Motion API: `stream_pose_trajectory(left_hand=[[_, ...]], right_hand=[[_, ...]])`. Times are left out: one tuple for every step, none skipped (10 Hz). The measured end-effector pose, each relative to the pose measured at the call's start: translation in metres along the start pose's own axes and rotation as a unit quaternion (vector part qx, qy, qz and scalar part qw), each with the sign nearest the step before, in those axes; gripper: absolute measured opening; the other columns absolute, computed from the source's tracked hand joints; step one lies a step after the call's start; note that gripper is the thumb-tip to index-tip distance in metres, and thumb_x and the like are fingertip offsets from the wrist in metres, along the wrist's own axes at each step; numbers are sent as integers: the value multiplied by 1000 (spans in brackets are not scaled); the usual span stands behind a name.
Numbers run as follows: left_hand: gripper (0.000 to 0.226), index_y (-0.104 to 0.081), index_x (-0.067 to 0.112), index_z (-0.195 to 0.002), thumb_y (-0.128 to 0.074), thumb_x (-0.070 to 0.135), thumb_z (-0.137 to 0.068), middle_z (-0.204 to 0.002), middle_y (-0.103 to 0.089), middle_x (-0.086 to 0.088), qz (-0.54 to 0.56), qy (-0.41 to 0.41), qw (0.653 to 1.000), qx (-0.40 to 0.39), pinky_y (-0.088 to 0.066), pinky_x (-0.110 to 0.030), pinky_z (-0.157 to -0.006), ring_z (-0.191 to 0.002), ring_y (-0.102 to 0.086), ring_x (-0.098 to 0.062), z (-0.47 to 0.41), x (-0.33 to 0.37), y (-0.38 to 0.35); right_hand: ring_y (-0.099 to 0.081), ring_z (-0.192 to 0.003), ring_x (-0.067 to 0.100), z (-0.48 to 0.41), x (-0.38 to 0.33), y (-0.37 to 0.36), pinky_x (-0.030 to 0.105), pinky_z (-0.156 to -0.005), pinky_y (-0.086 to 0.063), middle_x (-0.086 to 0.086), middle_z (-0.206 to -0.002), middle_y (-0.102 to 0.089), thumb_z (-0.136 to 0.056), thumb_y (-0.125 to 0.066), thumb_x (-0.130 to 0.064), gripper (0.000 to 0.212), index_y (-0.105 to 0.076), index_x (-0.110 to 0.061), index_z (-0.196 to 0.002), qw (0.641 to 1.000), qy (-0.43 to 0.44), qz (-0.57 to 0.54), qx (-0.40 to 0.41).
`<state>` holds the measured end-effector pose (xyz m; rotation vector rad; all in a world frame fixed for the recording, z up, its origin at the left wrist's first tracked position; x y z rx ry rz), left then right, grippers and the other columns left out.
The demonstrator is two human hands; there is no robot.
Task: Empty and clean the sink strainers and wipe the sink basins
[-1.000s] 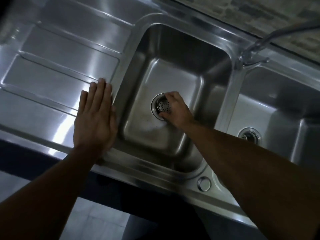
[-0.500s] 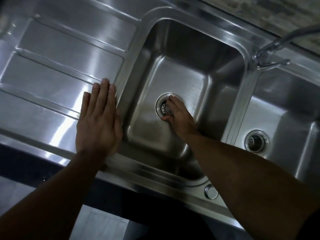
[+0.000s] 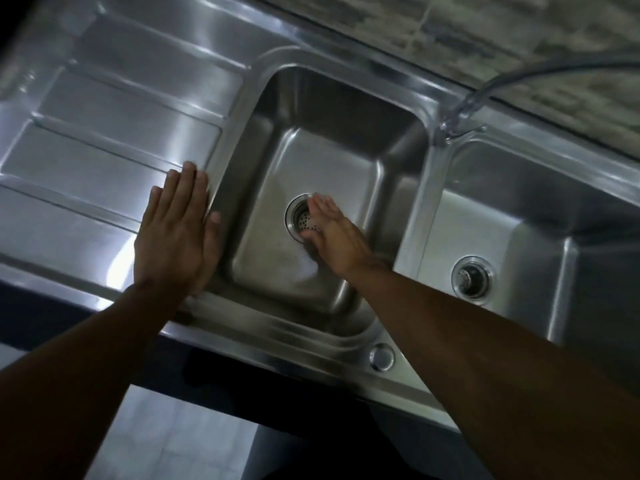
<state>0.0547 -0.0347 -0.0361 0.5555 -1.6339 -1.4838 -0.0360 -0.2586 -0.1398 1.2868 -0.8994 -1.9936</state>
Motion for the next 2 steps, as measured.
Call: stream_pose_trajectory(left_hand=[[60, -31, 2, -154, -30, 34, -103, -164, -22, -20, 11, 18, 998, -53, -19, -53, -125, -154, -19, -36, -9, 1, 10], [51, -46, -2, -137, -32, 32, -102, -146, -44, -27, -35, 65, 991, -115, -40, -60, -108, -133, -43, -45, -22, 15, 27]], right_hand=[[-14, -157, 17, 17, -10, 42, 29, -127, -13, 4, -168, -21, -106, -48, -20, 59, -24, -13, -159, 999, 33, 3, 13], [-14, -156, 16, 34, -17, 85, 30, -129, -10, 3, -169, -16, -107, -38, -11, 56, -20, -16, -161, 998, 42, -33, 33]])
Point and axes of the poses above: each hand's wrist, its own z-axis away from the middle knuckle, its own y-axis out of the back of the hand, x = y × z, the point moved 5 cm from there along -z, towards the middle knuckle
